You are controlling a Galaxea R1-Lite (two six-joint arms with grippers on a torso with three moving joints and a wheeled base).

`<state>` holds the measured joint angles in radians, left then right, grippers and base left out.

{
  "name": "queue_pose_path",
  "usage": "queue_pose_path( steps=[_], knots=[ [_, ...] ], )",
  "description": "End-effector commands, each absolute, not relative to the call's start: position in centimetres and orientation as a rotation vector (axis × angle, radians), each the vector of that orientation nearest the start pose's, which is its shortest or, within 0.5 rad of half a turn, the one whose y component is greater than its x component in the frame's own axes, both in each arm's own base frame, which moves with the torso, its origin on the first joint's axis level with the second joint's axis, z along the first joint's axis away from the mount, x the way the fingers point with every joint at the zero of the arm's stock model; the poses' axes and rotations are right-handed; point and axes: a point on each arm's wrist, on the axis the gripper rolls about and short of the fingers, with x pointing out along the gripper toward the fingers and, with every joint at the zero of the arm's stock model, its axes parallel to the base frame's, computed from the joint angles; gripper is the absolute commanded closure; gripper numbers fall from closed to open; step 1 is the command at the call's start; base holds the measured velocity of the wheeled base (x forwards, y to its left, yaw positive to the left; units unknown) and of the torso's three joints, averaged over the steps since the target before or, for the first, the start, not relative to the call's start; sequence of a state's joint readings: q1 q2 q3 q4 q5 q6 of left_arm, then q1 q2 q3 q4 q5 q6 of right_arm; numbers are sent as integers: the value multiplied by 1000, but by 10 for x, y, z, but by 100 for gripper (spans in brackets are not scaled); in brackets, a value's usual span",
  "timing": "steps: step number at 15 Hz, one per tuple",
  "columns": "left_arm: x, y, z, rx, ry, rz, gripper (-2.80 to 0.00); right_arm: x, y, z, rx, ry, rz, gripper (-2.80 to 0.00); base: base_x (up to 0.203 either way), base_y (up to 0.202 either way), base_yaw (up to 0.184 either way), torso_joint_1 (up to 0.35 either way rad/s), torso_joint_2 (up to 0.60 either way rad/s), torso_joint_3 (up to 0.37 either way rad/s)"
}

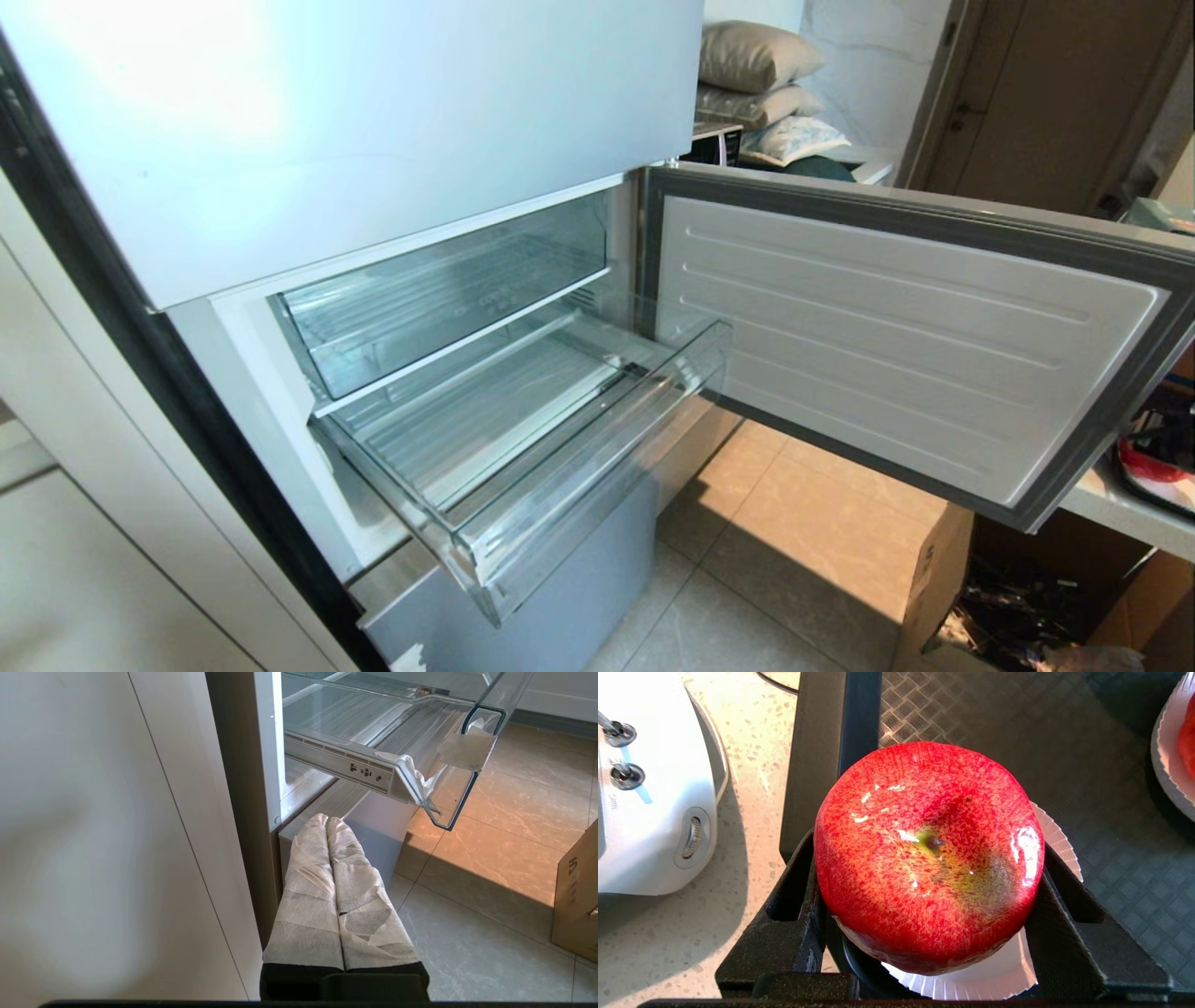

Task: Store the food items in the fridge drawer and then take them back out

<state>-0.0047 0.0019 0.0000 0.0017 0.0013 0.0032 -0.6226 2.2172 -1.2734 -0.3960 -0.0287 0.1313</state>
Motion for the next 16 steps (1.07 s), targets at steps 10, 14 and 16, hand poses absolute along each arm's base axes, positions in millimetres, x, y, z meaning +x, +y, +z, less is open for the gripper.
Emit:
queue_pose_path(
  steps=[10,14,16],
  knots=[
    [-23,0,75,3,3,-3,0,343,-248,102,284,470,-673,-280,0,0,0,0,0,0],
    [-23,0,75,3,5,-3,0,336,-241,128,264,414,-668,-280,0,0,0,0,0,0],
    [-23,0,75,3,5,-3,0,323,-232,149,254,379,-665,-280,0,0,0,0,0,0]
  ],
)
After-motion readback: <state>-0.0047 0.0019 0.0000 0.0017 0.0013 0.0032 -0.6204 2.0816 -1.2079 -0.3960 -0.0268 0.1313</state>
